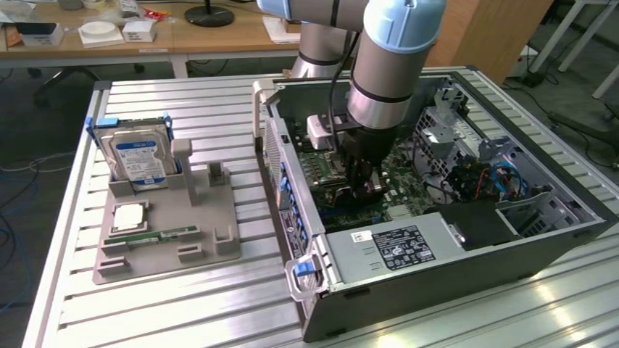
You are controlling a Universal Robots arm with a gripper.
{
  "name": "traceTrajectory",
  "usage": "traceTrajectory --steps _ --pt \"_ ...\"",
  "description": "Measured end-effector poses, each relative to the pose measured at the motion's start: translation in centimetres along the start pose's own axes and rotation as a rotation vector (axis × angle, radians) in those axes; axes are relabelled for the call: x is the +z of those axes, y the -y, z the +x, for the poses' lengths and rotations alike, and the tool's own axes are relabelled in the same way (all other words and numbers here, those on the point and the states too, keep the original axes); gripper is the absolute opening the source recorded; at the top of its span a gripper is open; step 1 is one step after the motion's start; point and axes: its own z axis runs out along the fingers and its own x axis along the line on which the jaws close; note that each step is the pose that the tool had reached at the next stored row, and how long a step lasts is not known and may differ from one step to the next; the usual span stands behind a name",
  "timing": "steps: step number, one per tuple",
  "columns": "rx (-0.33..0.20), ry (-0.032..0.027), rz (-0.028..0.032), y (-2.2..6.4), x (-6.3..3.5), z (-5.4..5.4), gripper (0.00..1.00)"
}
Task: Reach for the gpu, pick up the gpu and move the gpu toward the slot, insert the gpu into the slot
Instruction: 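Insert the gpu into the slot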
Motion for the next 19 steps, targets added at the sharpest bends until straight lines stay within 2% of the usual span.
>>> traceTrajectory --steps 18,19 --pt "0.000 0.0018 -0.0028 -0.02 0.24 0.00 0.26" --pt "0.001 0.0034 -0.0024 -0.06 0.29 -0.01 0.27"
